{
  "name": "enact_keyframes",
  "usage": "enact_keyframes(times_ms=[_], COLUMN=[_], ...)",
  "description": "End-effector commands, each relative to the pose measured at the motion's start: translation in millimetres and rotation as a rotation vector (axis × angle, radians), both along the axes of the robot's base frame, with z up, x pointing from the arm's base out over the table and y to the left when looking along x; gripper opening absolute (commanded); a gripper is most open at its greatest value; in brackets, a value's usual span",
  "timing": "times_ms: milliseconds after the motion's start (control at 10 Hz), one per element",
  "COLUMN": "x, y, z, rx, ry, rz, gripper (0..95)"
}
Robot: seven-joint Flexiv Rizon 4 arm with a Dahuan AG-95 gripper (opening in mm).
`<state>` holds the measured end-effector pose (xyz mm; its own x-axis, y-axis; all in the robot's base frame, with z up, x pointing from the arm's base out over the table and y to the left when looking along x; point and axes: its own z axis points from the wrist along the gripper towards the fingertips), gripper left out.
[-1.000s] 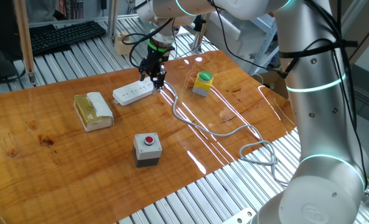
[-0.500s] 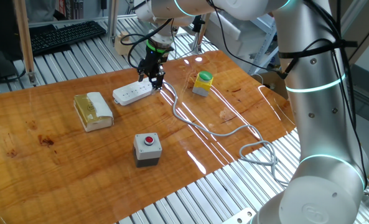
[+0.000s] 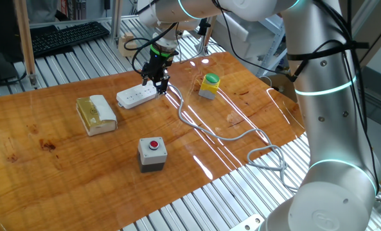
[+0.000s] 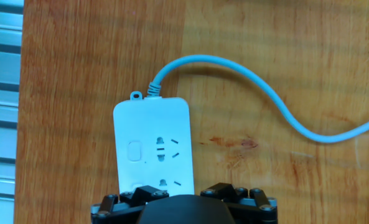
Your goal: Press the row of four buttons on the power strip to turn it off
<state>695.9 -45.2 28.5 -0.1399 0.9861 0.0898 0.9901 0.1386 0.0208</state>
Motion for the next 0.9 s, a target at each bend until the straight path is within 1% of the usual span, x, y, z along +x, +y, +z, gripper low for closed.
enact_keyframes(times_ms=[100, 900], x=[0.1, 0.8], y=[-0.1, 0.0], z=[-0.9, -3.1], rx=[-0.003, -0.003], ry=[-0.006, -0.015], rz=[0.001, -0.001], gripper=[76.0, 76.0])
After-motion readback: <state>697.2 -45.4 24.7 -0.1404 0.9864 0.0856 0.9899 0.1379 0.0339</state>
